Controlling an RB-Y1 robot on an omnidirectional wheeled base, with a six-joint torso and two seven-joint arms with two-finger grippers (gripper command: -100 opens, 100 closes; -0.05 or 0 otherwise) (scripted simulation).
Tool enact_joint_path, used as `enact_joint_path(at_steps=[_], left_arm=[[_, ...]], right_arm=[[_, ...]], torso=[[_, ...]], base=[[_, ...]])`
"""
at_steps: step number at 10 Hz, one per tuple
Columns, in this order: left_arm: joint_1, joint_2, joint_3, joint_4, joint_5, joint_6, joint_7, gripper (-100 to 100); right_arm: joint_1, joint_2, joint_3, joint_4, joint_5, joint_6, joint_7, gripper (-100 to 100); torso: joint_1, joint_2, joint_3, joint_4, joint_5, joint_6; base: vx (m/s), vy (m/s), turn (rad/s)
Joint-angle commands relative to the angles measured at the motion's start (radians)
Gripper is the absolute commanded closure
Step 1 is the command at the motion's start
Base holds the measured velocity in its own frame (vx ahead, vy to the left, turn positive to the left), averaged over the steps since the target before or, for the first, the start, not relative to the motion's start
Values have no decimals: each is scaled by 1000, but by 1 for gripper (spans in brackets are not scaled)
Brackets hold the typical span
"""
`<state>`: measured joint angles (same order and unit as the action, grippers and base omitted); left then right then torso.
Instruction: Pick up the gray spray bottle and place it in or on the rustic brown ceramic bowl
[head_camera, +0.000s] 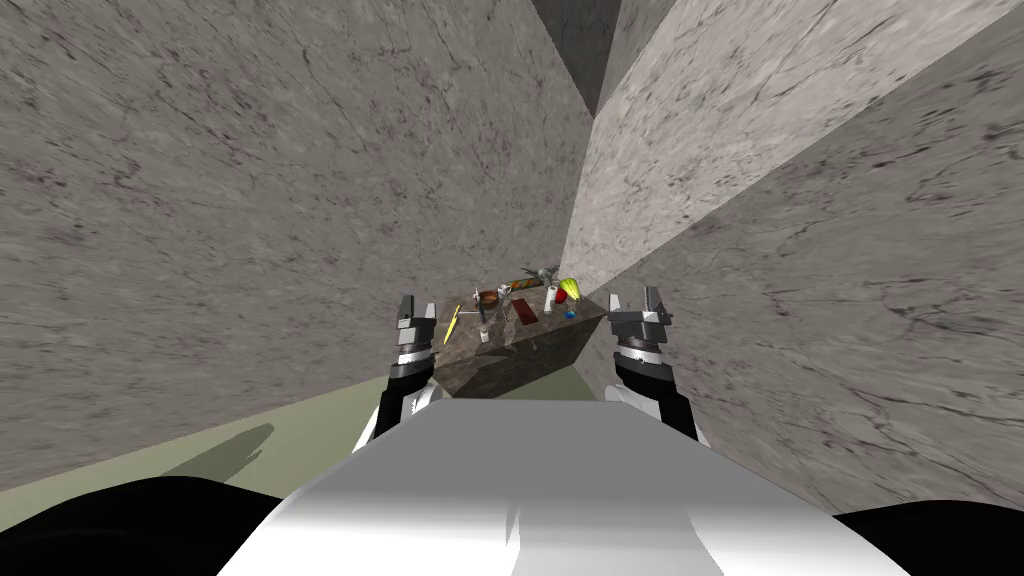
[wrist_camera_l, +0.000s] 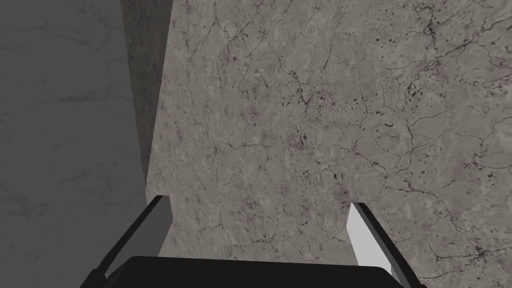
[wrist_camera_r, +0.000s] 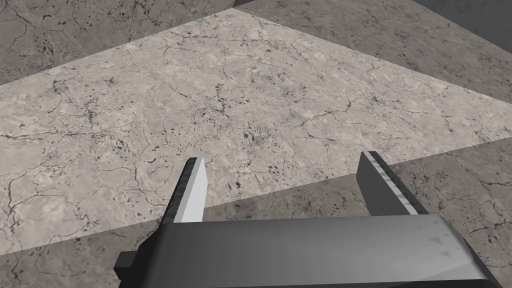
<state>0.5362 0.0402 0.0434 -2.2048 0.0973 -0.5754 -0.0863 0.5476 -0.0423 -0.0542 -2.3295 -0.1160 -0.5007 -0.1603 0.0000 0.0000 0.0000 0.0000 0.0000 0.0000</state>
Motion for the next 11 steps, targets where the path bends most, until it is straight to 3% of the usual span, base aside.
enact_joint_path(at_steps=[1, 6, 11], left_arm=[[5, 34, 6, 9, -3, 14, -2, -100], [30, 122, 33, 46, -16, 79, -14, -100], [71, 229, 77, 96, -37, 179, -33, -100]], right_arm=[[0, 0, 0, 0, 0, 0, 0, 0], [0, 0, 0, 0, 0, 0, 0, 0], [0, 0, 0, 0, 0, 0, 0, 0]], torso=[[0, 0, 0, 0, 0, 0], [-4, -1, -1, 0, -1, 0], [-6, -1, -1, 0, -1, 0]], base=[[8, -19, -46], [16, -52, -56], [28, -86, -89]])
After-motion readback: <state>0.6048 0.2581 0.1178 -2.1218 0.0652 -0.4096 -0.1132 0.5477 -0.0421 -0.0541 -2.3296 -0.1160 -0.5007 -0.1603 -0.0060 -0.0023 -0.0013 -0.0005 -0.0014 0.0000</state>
